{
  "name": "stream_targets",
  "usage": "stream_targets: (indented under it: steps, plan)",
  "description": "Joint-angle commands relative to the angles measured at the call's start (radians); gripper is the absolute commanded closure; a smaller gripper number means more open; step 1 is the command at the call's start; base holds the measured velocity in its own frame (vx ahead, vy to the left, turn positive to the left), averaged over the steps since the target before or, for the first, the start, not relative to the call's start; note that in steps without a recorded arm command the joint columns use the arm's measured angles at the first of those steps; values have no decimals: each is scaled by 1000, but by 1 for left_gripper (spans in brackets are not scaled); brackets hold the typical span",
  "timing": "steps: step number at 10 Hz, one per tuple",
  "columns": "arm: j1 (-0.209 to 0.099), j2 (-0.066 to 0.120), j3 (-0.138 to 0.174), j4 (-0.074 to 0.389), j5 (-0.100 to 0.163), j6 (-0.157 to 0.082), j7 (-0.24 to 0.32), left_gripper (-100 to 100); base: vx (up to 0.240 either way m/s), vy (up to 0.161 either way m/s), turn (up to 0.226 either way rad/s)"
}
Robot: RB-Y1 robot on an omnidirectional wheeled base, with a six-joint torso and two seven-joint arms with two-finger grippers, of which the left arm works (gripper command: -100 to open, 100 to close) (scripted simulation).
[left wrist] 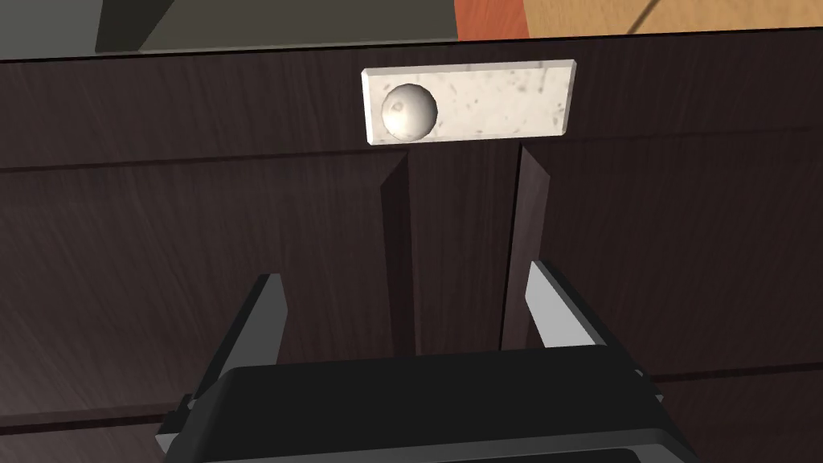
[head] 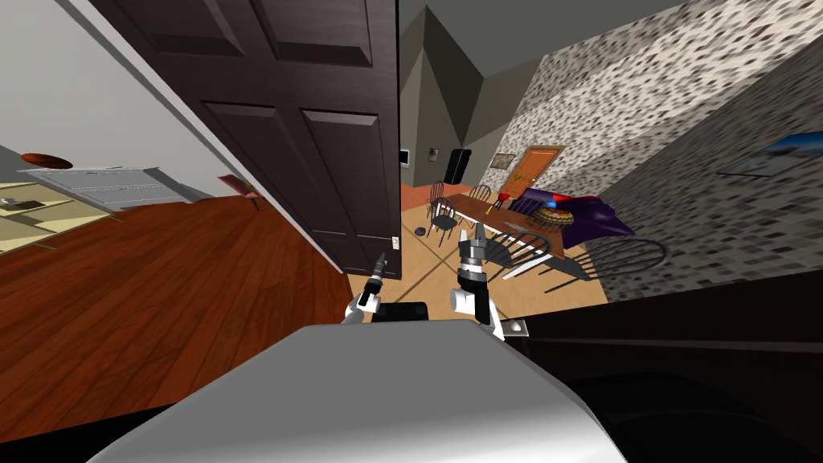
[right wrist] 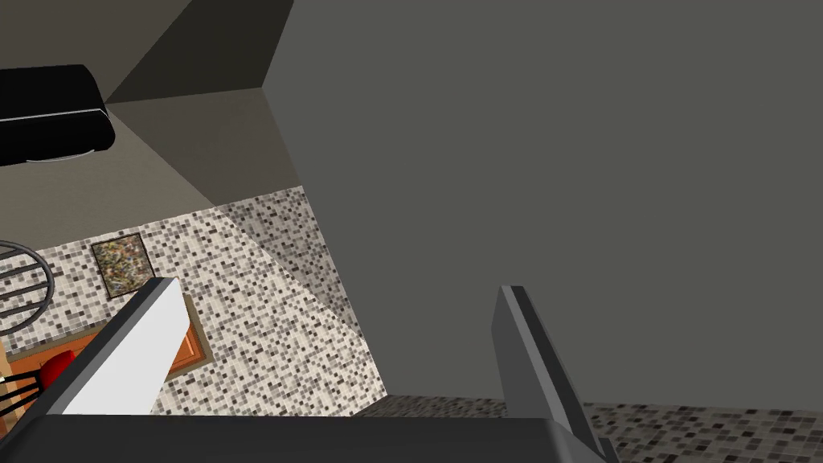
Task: Push the door open
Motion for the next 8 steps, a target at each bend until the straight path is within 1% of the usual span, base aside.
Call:
stream_targets:
  steps: [1, 3, 4, 5, 6, 7, 8]
  plan:
    - [-2, 13, 1, 5, 1, -3, -1, -100, 143, 144, -11]
    - [-3, 40, 4, 7, 2, -6, -2, -100, 171, 95, -9]
    - [-3, 51, 5, 9, 2, -7, -3, -100, 229, 40, -13]
    - [-4, 61, 8, 11, 3, -9, -5, -100, 243, -11, -29]
    - [-5, 62, 10, 13, 4, -11, -6, -100, 247, -69, -27]
    - [-6, 59, 11, 15, 5, -13, -7, -100, 186, -111, -19]
    - [-7, 52, 13, 16, 6, -14, -8, -100, 124, -146, -21]
